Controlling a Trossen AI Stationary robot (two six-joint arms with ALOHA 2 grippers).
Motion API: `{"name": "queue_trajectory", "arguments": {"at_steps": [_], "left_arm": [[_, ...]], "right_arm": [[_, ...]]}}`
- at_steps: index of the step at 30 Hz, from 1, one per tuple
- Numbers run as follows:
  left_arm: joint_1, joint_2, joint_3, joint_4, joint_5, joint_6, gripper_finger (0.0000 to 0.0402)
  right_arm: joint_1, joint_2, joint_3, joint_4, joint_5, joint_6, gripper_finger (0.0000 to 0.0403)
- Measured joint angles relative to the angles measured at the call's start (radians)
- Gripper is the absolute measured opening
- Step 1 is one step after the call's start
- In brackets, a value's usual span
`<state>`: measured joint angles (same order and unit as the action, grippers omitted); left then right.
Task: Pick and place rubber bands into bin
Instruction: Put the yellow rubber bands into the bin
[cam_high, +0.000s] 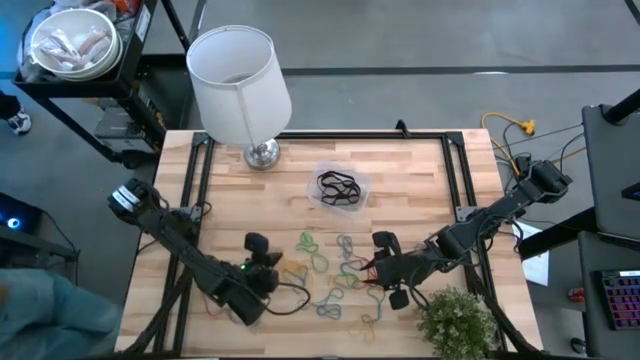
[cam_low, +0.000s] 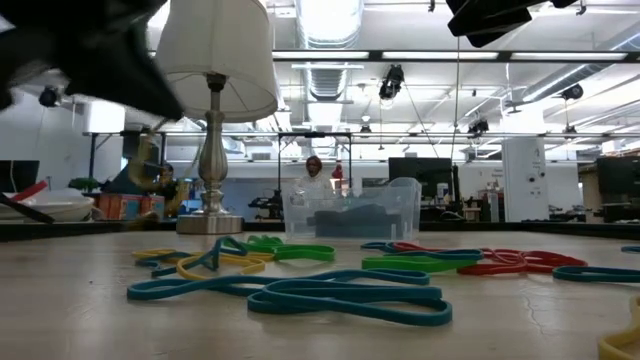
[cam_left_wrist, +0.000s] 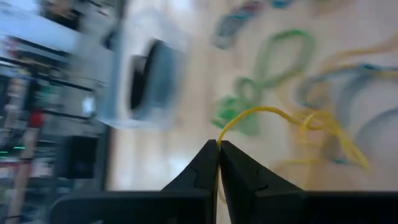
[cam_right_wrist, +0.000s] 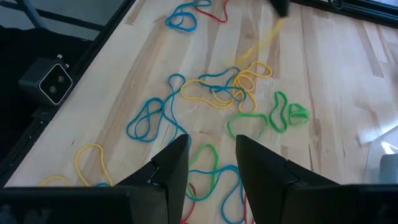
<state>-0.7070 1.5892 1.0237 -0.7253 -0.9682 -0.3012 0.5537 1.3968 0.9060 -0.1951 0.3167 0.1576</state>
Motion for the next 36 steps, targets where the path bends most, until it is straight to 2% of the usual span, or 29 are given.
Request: {"name": "queue_trajectory", "arguments": {"at_steps": [3,6,12,18,22,30,36], "left_arm": [[0.043,-0.018,0.016,0.01,-0.061,0.072,0.0],[0.102,-0.041,0.025,0.024,-0.071,0.165,0.0],[0.265,-0.088,0.015,0.231,-0.048,0.423,0.0],[0.438,-0.1,0.02,0.515,0.143,0.703,0.0],[0.545,-0.097,0.021,0.686,0.264,0.81,0.0],[0.742,-0.096,0.009,0.849,0.49,0.832,0.0],[0.829,-0.047,0.008,0.928,0.576,0.831,0.0]], "right_arm": [[0.0,0.0,0.0,0.0,0.0,0.0,0.0128],[0.0,0.0,0.0,0.0,0.0,-0.004,0.0128],[0.0,0.0,0.0,-0.001,0.0,-0.004,0.0128],[0.0,0.0,0.0,-0.002,0.0,-0.019,0.0128],[0.0,0.0,0.0,-0.003,0.0,-0.021,0.0128],[0.0,0.0,0.0,-0.004,0.0,-0.037,0.0128],[0.0,0.0,0.0,-0.005,0.0,-0.038,0.0128]]}}
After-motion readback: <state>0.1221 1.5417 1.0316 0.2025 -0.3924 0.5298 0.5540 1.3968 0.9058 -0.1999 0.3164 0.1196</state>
